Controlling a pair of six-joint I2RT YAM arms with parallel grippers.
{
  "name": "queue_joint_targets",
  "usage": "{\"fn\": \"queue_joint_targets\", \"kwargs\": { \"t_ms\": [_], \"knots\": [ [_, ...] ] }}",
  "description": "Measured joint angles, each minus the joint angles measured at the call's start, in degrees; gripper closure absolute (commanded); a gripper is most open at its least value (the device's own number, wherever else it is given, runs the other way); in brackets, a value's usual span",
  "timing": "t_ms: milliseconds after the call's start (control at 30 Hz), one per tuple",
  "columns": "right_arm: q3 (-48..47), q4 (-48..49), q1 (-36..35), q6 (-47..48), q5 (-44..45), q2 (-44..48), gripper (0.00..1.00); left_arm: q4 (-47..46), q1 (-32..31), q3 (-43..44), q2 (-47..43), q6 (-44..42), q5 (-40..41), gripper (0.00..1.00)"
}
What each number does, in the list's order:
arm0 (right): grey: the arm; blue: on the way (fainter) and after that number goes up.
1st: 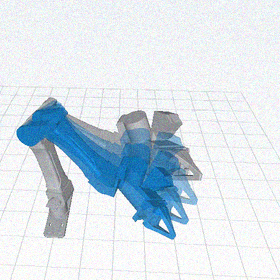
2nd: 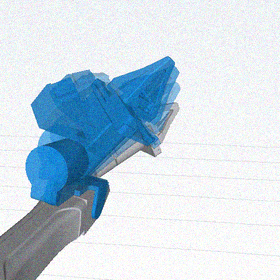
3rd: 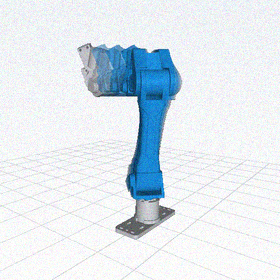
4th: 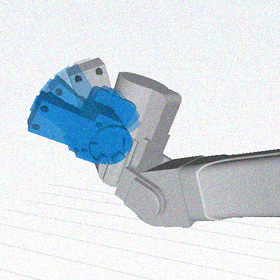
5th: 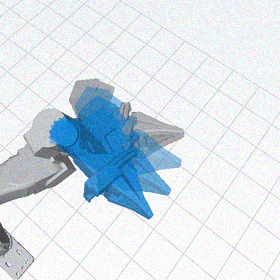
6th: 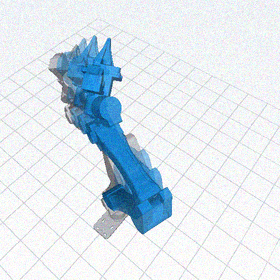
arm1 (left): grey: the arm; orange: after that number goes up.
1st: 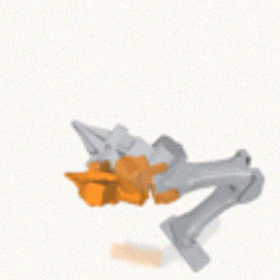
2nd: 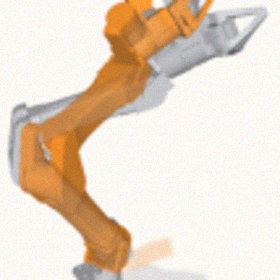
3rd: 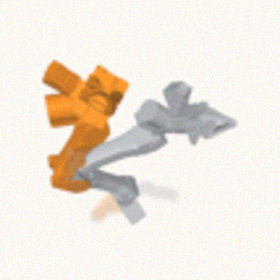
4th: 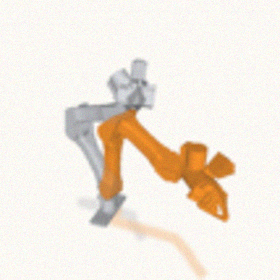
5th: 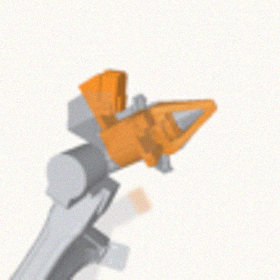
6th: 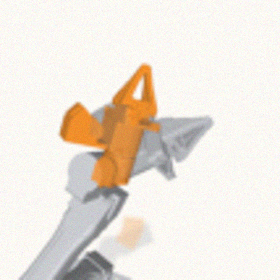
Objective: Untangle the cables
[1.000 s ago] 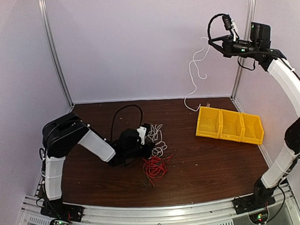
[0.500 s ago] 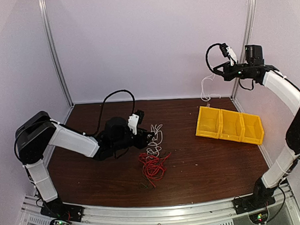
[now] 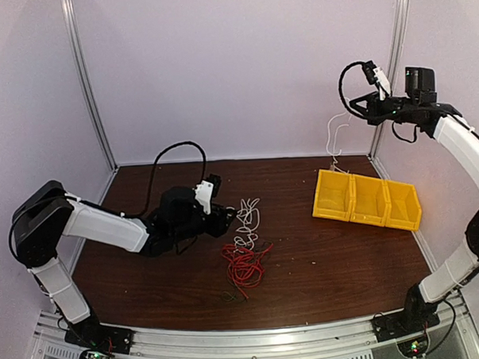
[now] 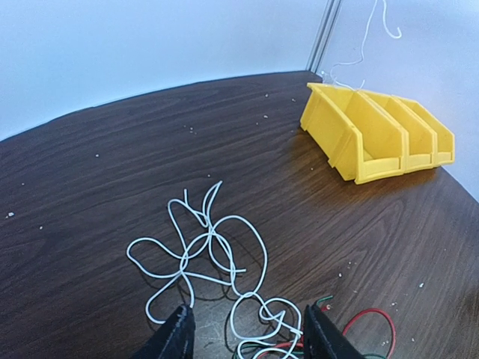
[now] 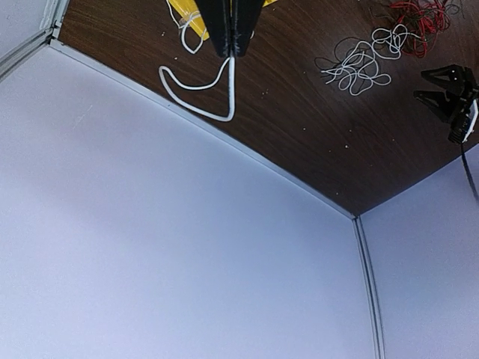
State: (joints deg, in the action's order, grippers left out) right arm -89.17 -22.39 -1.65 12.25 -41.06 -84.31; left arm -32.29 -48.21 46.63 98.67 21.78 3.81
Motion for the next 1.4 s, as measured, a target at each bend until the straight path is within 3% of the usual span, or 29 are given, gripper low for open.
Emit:
{"fn": "queue_joint_targets", "kwargs": {
  "t_ms": [400,833,1400],
  "knots": [
    [-1.95,-3.69,0.04,-0.20,-1.31,4.15,1.00,0.44,0.00,-0.66,-0.66,-0.33,1.51,0.50],
    [-17.31,-7.30,0.07,-0.17,-3.91,2.67,1.00,-0.26,0.00,-2.34,-0.76,-0.24,1.55,0.50],
    [-1.81,-5.49,0.09,-0.15,-3.37,4.20,1.00,-0.22,0.00,-3.69,-3.15,-0.20,2.58,0.50]
  ]
}}
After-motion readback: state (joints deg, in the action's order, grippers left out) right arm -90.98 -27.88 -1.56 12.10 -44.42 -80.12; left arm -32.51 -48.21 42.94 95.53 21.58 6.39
